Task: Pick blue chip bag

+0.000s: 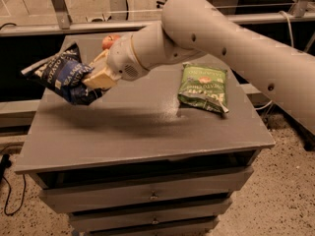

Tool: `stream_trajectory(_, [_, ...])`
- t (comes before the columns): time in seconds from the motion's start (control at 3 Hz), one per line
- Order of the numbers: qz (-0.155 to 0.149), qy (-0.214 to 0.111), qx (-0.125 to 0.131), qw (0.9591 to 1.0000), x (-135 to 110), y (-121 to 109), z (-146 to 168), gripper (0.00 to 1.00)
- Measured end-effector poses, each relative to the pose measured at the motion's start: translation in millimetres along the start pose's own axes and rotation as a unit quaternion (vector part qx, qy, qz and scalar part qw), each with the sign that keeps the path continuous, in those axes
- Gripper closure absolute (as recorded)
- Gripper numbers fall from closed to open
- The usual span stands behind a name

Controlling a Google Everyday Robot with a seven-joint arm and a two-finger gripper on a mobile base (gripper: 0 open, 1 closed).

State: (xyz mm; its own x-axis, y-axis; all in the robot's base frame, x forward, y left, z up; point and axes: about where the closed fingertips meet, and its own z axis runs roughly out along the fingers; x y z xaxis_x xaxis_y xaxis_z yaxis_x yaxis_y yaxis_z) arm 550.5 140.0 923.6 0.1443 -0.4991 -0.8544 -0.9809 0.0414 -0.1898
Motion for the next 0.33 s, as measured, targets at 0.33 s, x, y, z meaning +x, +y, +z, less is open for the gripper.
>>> stream_trajectory(0.33, [-0.007, -0.008, 0.005, 0.9999, -6.4, -7.3, -3.3, 1.00])
